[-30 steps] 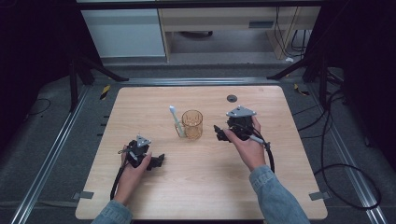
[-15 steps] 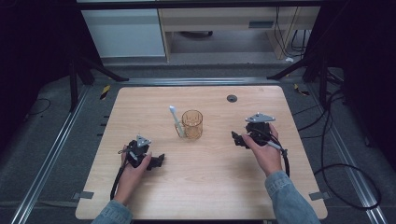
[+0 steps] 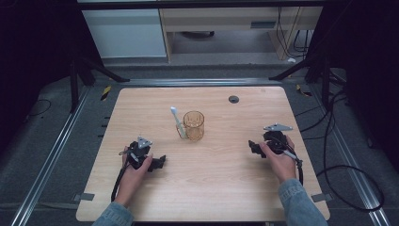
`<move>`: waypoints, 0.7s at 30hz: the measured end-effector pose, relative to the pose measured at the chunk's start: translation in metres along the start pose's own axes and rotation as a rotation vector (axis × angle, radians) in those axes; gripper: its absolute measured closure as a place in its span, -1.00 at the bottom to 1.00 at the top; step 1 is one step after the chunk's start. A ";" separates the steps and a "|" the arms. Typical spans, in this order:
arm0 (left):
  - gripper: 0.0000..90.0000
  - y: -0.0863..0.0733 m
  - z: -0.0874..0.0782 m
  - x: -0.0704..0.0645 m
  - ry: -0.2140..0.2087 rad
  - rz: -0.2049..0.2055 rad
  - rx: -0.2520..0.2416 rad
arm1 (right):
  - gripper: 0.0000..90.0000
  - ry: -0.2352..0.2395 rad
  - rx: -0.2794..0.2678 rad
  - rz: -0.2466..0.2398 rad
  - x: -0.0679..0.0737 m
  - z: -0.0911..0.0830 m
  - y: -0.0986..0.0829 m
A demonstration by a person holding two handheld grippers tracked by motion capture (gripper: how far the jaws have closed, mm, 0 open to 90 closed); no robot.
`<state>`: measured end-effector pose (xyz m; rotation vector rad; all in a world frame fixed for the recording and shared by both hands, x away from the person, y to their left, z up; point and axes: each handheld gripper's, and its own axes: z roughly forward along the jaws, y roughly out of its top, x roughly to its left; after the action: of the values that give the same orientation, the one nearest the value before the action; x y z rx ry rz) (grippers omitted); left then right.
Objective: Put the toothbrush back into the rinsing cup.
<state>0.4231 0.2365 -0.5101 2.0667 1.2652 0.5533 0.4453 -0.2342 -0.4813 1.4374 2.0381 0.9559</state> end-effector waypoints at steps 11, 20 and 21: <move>-1.00 0.000 0.000 0.000 -0.001 0.000 0.000 | -0.77 -0.024 0.028 0.051 -0.015 0.005 -0.017; -1.00 0.000 0.000 0.000 -0.001 0.000 0.000 | -0.78 -0.033 0.038 0.065 -0.016 0.009 -0.023; -1.00 0.000 0.000 0.000 -0.001 0.000 0.000 | -0.78 -0.030 0.040 0.070 -0.015 0.009 -0.024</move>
<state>0.4231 0.2365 -0.5101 2.0666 1.2649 0.5526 0.4427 -0.2511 -0.5056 1.5442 2.0076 0.9203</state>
